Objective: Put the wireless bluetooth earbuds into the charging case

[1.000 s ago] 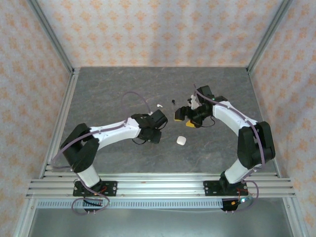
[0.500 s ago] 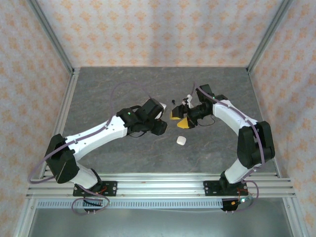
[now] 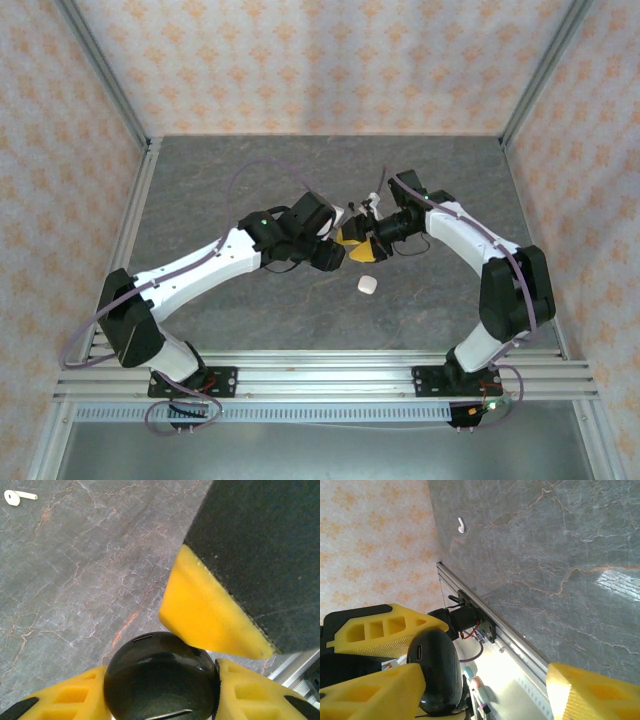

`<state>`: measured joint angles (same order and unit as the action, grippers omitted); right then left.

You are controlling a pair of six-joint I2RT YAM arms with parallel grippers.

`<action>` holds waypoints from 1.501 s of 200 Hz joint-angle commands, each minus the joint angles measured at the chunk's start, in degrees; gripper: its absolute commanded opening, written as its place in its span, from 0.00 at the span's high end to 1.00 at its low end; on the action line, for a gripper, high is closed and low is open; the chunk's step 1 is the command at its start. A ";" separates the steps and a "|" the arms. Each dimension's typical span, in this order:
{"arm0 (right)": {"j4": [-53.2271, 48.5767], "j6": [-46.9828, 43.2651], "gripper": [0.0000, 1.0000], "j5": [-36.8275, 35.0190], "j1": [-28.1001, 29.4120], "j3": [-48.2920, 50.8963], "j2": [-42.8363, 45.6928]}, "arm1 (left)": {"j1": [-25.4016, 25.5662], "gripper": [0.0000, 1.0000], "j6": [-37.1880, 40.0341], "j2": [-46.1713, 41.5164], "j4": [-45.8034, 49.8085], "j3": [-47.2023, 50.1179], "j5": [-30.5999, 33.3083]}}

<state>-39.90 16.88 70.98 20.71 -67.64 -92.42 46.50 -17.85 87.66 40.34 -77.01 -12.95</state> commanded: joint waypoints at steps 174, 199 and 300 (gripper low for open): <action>3.19 3.23 0.93 9.50 2.54 -1.93 0.84 | 0.51 0.50 4.57 2.05 -1.31 -4.87 -1.21; 11.35 10.55 0.94 6.66 2.54 -0.35 2.81 | 0.35 0.35 2.52 0.55 -2.00 -4.19 1.23; 52.41 48.43 0.92 -27.93 2.58 12.30 11.60 | -10.50 0.15 -33.70 -11.87 -13.54 4.01 1.42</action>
<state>-1.93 53.28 56.23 23.11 -58.17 -83.96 38.92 -37.17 81.14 36.56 -79.53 -9.87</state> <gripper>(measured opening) 0.134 0.859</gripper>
